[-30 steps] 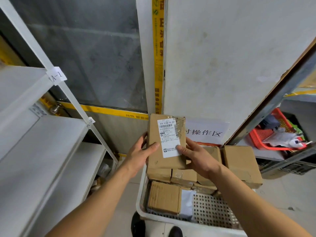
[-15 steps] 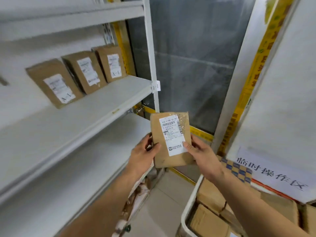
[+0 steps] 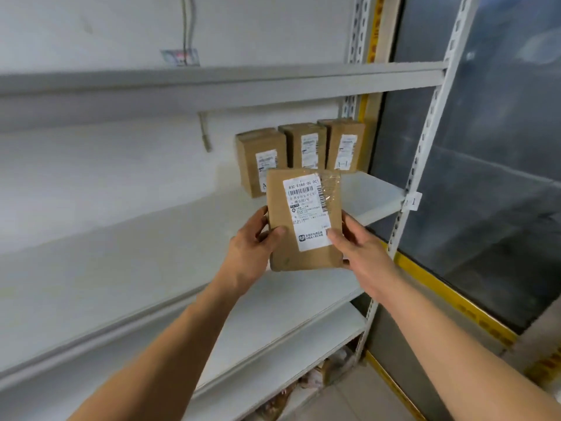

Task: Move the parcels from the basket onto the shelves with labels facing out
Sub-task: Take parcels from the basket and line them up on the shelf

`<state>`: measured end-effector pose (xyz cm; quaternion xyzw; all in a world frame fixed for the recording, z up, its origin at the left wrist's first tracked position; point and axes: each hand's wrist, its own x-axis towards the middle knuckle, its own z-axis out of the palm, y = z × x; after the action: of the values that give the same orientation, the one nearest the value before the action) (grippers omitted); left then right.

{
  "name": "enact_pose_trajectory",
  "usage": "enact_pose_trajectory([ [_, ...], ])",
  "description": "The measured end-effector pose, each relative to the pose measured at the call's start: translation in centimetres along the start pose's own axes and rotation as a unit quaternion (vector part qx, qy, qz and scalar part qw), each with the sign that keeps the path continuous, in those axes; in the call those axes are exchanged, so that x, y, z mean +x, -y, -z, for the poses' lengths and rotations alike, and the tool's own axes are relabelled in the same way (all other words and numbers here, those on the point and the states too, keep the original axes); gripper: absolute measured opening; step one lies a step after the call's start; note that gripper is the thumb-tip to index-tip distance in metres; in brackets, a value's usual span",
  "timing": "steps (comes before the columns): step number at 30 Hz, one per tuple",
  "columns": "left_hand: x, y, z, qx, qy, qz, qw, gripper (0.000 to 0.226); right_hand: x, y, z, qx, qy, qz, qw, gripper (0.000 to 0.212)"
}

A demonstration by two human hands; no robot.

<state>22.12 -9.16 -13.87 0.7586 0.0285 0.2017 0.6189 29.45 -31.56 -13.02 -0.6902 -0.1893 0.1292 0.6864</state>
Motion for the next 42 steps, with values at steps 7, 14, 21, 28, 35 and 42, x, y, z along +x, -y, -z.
enact_pose_trajectory([
  [7, 1.5, 1.1, 7.6, 0.047, -0.104, 0.001, 0.994, 0.056, 7.6, 0.1, -7.0, -0.081, 0.083, 0.043, 0.992, 0.055],
  [14, 4.5, 3.6, 11.7, 0.102, -0.175, 0.038, 0.979, 0.058, 16.3, -2.4, -12.1, -0.119, 0.128, 0.062, 0.983, 0.055],
  [21, 9.0, 5.3, 13.2, 0.076, -0.231, 0.081, 0.967, 0.064, 24.4, -4.8, -16.1, -0.123, 0.116, 0.085, 0.982, 0.048],
  [28, 12.9, 6.8, 14.6, 0.061, -0.245, 0.088, 0.964, 0.07, 28.4, -5.9, -18.2, -0.128, 0.087, 0.09, 0.984, 0.046],
  [35, 16.2, 7.6, 15.3, 0.016, -0.216, 0.082, 0.973, 0.069, 30.9, -6.1, -18.7, -0.128, 0.054, 0.089, 0.986, 0.04],
  [42, 18.3, 9.0, 15.4, 0.021, -0.217, 0.069, 0.973, 0.07, 32.6, -6.7, -18.7, -0.123, 0.016, 0.088, 0.988, 0.038],
])
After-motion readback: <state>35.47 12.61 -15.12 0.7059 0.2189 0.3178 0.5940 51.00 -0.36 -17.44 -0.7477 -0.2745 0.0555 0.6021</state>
